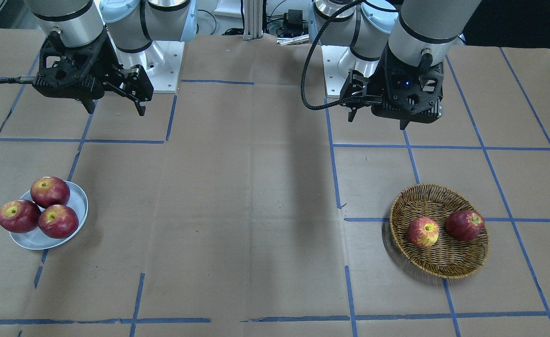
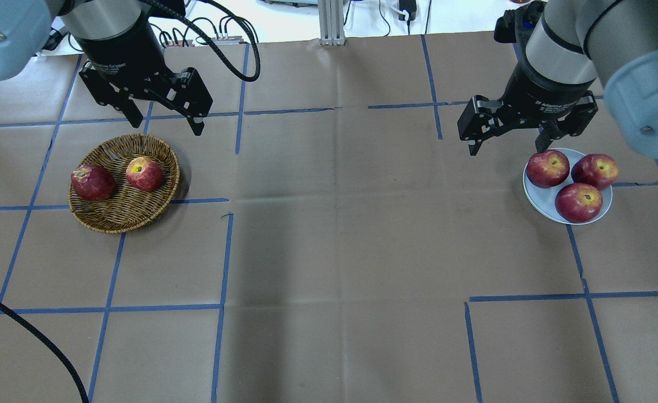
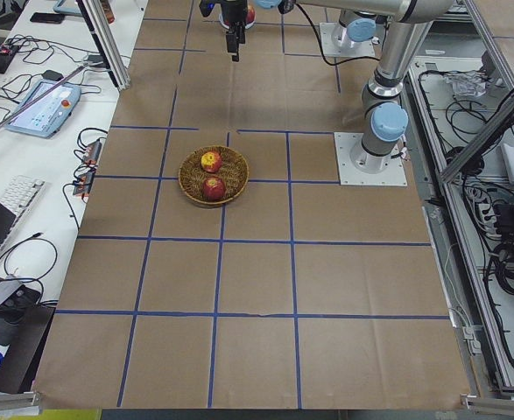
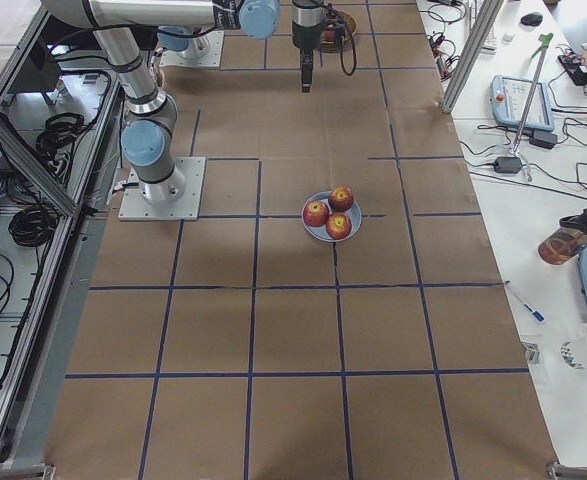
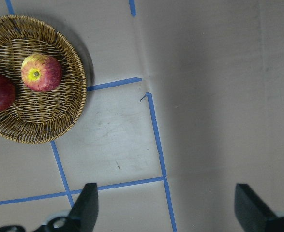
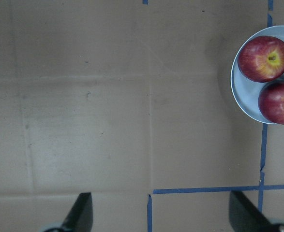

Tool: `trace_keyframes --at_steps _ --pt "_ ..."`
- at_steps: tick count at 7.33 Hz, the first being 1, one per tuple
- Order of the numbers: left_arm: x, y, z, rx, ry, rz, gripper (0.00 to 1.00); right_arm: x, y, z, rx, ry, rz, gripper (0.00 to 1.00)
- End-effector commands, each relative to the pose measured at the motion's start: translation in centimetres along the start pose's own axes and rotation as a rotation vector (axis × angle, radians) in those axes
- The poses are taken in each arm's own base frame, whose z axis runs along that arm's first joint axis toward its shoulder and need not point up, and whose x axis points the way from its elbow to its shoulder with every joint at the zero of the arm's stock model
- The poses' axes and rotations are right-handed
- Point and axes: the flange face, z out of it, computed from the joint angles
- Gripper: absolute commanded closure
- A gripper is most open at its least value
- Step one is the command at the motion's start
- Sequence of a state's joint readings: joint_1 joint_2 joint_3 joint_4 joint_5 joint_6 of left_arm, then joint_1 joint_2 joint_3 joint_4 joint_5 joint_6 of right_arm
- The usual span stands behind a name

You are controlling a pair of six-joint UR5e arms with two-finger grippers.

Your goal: Transfer apple from basket to plate

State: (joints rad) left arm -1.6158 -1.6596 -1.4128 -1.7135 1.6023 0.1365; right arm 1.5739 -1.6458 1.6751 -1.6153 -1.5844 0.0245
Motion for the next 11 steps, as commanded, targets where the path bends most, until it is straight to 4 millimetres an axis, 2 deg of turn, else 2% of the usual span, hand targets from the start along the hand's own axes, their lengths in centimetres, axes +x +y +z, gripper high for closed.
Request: trace_keyframes --at_steps 1,3,4,6,7,9,10,11 --pt "0.0 -0.2 0.3 -0.008 0.0 0.001 0.01 0.0 0.0 0.0 0.0 0.0 0.0 0.0" --pt "-0.3 0.2 1.7 -0.033 0.008 0.088 0.01 0.0 0.0 0.0 -0.001 0.0 0.0 0.0" --pt "-2.0 0.5 3.0 -0.059 0.015 0.072 0.01 0.0 0.0 0.0 -0.001 0.0 0.0 0.0" --pt "-8.0 0.5 6.1 -0.115 0.054 0.104 0.01 0.0 0.0 0.0 0.0 0.0 0.0 0.0" --pt "-11.1 -0.2 7.5 -0.074 0.047 0.161 0.01 0.0 0.0 0.0 0.0 0.0 0.0 0.0" --pt "-14.7 0.2 11.6 -0.045 0.048 0.159 0.01 0.0 0.0 0.1 -0.003 0.0 0.0 0.0" --pt "-16.3 -0.2 13.2 -0.004 0.029 0.165 0.01 0.0 0.0 0.1 -0.003 0.0 0.0 0.0" --pt "-17.5 -1.8 15.5 -0.011 0.035 0.197 0.01 0.0 0.0 0.1 -0.003 0.0 0.0 0.0"
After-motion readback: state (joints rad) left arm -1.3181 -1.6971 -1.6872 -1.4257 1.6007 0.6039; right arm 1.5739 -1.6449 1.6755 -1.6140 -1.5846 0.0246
